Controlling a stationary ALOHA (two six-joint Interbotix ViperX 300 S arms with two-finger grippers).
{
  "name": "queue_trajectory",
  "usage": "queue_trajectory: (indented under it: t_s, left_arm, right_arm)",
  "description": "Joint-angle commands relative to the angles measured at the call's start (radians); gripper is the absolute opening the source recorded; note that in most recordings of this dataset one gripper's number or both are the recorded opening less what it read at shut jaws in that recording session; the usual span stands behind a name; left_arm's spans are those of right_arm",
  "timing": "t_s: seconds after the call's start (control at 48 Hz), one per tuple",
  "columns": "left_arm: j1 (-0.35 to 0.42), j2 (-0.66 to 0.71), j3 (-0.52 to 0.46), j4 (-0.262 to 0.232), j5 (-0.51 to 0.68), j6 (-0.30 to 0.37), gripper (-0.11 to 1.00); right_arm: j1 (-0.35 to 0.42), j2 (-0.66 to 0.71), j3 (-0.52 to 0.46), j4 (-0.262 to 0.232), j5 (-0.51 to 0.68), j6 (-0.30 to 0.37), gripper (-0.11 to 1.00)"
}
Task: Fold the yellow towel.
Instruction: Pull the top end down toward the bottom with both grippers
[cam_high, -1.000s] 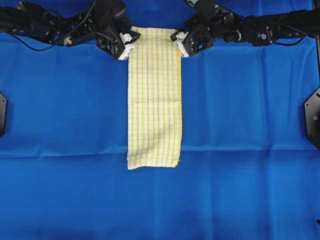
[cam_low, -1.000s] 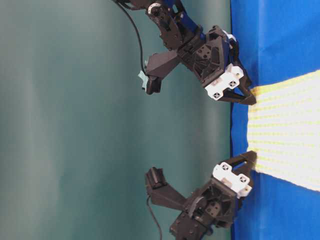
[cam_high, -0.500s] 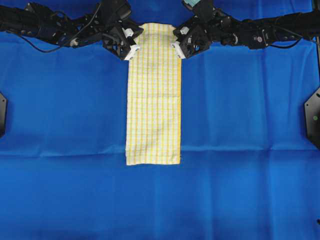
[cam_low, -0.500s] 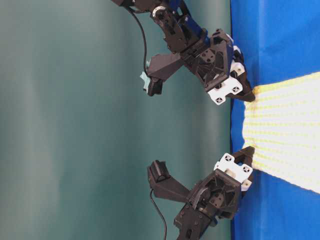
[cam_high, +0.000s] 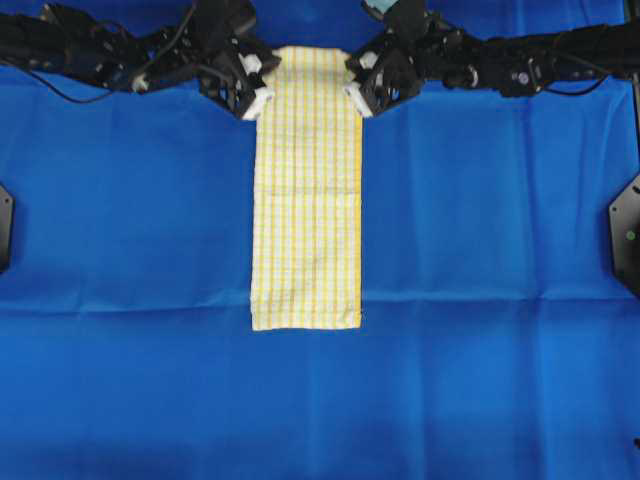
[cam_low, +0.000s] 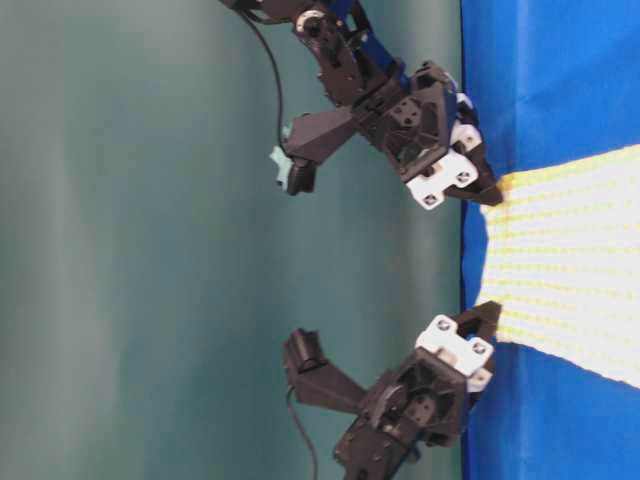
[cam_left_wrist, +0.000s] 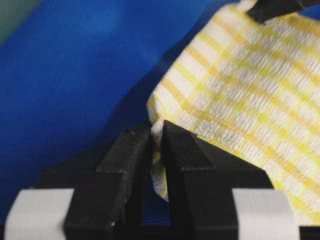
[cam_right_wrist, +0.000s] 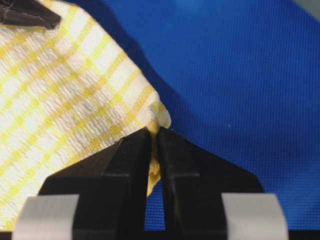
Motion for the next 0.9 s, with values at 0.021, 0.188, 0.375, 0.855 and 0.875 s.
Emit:
queue_trajectory:
  t_s: [0.021, 0.188, 0.375, 0.855, 0.875]
  left_arm:
    - [0.0, -0.063, 0.003, 0.0, -0.003, 0.0, 0.06]
    - [-0.014, -0.089, 0.017, -0.002, 0.005, 0.0, 0.06]
    - [-0.048, -0.166, 0.055, -0.002, 0.028, 0.0, 0.06]
    - [-0.238, -0.255, 0.158, -0.002, 0.028, -0.028, 0.06]
    - [-0.247, -0.255, 0.161, -0.002, 0.028, -0.032, 0.06]
  right_arm:
    - [-0.002, -0.054, -0.005, -0.003, -0.005, -0.005, 0.05]
    - [0.005, -0.078, 0.005, -0.003, 0.0, -0.005, 0.05]
    - [0.034, -0.132, 0.037, -0.003, 0.0, -0.005, 0.05]
    - [0.209, -0.232, 0.153, 0.034, -0.035, 0.011, 0.05]
    - [0.222, -0.236, 0.16, 0.04, -0.035, 0.011, 0.05]
